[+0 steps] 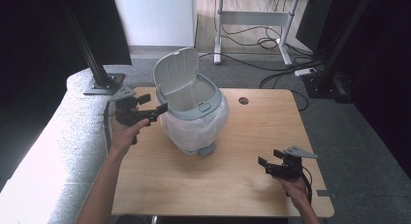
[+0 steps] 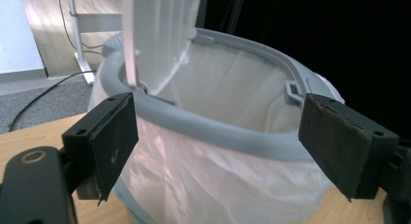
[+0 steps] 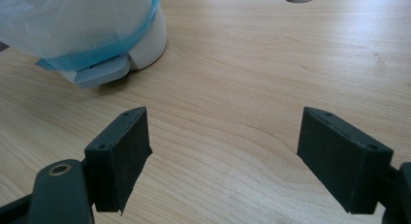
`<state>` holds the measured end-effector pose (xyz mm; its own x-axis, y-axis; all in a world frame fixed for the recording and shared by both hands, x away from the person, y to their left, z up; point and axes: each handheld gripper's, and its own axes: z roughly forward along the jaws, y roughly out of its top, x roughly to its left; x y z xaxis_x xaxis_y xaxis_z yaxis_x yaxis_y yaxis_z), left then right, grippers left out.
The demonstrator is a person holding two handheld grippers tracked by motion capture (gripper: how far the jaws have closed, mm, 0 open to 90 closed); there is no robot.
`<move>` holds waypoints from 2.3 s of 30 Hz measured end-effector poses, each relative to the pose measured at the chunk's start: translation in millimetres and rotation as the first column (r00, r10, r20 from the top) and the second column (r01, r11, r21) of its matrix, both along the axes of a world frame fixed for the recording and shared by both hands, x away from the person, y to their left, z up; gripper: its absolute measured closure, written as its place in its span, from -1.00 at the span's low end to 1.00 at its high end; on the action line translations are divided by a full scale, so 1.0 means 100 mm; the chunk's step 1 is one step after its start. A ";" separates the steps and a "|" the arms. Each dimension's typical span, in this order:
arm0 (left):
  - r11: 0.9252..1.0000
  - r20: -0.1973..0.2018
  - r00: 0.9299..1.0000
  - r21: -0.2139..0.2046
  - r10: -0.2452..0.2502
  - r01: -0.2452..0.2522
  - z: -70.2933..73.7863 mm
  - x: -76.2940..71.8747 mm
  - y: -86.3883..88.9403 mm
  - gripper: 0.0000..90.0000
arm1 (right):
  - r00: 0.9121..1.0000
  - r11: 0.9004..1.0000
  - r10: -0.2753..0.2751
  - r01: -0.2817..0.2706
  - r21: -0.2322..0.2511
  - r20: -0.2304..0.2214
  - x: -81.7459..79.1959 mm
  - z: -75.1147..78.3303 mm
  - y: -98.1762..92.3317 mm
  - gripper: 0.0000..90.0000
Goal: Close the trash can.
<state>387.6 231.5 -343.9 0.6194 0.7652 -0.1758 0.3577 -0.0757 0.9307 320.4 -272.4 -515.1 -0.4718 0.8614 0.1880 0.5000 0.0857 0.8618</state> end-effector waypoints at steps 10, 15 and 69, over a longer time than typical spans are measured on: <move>1.000 0.014 1.000 0.014 0.015 -0.016 0.14 0.19 -0.05 -0.68 | 1.000 1.000 -0.005 0.005 -0.005 -0.005 0.00 -0.02 0.00 -0.58; 1.000 0.010 1.000 0.024 0.006 -0.007 0.19 0.28 -0.07 -0.68 | 1.000 1.000 -0.002 0.002 -0.005 -0.005 0.00 -0.02 0.01 -0.58; 0.986 0.003 0.987 0.055 -0.158 0.157 0.14 0.21 -0.58 -0.69 | 0.998 0.998 -0.057 0.057 0.011 0.009 -0.05 -0.02 -0.04 -0.53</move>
